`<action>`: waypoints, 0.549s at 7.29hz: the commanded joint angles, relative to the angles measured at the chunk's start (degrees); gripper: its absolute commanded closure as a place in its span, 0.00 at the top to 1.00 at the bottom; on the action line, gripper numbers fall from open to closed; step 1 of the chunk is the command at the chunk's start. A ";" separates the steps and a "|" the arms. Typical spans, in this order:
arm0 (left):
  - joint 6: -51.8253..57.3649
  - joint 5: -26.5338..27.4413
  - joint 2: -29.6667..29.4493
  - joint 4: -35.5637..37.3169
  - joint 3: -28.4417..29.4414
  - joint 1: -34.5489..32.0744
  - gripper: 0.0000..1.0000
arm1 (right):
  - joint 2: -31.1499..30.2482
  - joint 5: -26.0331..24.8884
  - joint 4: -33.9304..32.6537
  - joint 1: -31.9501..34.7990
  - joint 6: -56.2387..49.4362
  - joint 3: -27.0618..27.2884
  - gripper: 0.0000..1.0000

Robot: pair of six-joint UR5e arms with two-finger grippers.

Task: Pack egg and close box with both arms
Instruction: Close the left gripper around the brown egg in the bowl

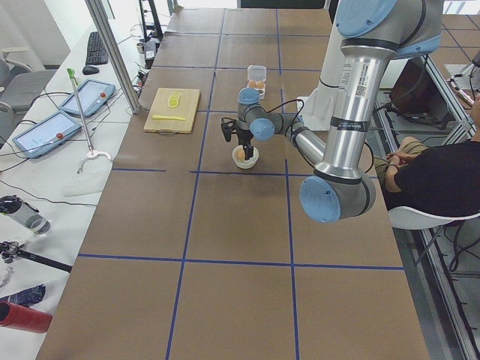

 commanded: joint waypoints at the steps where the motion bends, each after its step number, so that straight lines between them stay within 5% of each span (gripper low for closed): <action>1: 0.00 0.62 -0.14 -0.06 0.09 0.11 0.93 | -0.06 0.00 0.00 0.00 -0.03 0.00 1.00; 4: 0.00 0.71 -0.05 -0.06 0.08 0.20 0.87 | 0.03 0.00 0.00 0.00 -0.12 0.00 1.00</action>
